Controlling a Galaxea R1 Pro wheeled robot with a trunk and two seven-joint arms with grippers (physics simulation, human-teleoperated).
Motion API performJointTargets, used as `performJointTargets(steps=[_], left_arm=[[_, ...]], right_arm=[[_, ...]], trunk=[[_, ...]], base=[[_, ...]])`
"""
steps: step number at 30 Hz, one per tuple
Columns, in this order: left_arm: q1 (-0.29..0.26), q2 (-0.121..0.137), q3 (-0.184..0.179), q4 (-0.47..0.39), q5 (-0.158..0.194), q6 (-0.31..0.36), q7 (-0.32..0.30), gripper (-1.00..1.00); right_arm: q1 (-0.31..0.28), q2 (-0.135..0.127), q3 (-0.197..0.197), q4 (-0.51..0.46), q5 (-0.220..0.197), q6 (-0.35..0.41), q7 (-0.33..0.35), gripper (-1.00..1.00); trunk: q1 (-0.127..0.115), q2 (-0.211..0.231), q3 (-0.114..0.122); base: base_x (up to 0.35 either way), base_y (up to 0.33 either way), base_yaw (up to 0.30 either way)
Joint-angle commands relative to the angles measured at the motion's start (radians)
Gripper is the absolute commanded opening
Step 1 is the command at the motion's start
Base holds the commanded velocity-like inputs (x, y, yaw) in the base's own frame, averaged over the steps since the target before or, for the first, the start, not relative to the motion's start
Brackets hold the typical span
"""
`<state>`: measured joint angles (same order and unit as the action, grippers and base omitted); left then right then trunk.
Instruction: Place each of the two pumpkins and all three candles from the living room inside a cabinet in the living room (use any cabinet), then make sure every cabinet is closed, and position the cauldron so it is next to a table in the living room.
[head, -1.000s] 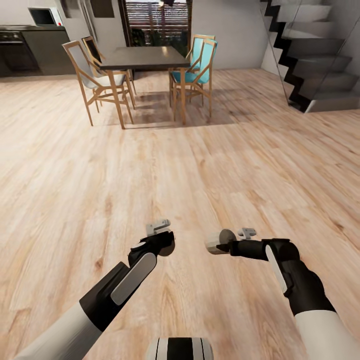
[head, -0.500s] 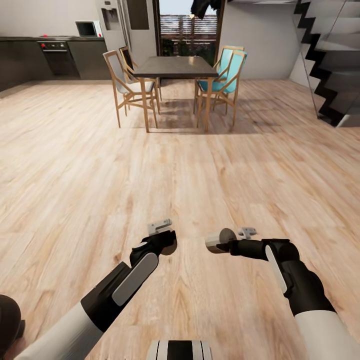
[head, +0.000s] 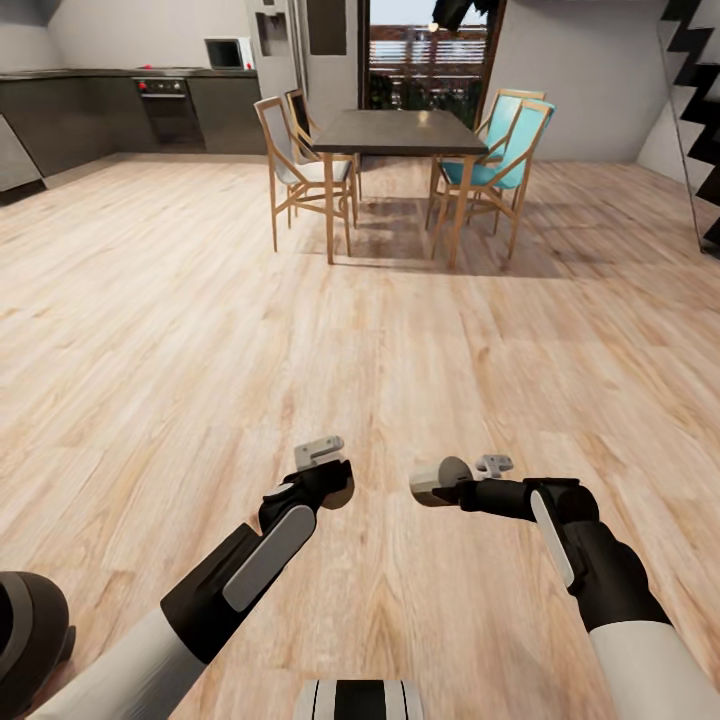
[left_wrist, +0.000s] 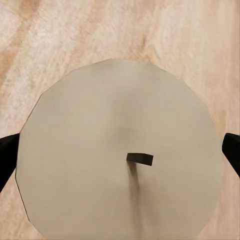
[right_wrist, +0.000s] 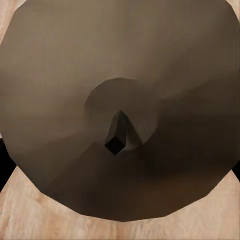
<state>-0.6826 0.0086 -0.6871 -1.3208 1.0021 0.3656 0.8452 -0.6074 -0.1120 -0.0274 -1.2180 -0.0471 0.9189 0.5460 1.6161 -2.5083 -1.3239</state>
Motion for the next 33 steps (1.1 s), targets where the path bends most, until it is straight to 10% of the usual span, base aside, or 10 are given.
performJointTargets(steps=[1, 33], left_arm=[[0.0, 0.0, 0.0, 0.0, 0.0, 0.0, -0.001, -1.0], [0.0, -0.001, 0.0, 0.0, -0.002, -0.002, -0.001, -1.0]], right_arm=[[0.0, 0.0, 0.0, 0.0, 0.0, 0.0, 0.0, -1.0], [0.003, 0.0, 0.0, 0.0, 0.0, -0.007, 0.0, -1.0]], trunk=[[0.0, 0.0, 0.0], [0.0, 0.0, 0.0]], base=[[0.016, 0.0, 0.01], [-0.038, 0.0, 0.027]])
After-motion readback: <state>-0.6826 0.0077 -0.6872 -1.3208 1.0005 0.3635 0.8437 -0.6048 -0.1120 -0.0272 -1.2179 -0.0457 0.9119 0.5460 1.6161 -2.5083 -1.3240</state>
